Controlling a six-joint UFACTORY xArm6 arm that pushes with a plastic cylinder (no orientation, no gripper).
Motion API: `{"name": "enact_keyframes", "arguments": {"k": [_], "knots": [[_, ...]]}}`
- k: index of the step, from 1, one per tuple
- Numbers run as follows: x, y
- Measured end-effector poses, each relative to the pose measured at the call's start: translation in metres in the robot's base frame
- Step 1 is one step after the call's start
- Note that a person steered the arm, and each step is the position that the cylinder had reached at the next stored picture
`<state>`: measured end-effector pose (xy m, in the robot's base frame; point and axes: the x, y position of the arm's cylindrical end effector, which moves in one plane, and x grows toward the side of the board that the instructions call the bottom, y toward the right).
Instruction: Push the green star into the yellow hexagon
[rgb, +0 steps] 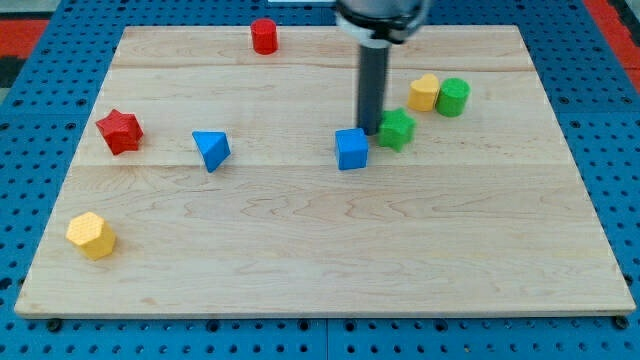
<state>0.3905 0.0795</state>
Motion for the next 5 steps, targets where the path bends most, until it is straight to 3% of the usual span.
{"name": "enact_keyframes", "arguments": {"k": [2,3,5], "knots": [[-0.037,0.067],[0.009,0.074],[0.040,0.113]]}}
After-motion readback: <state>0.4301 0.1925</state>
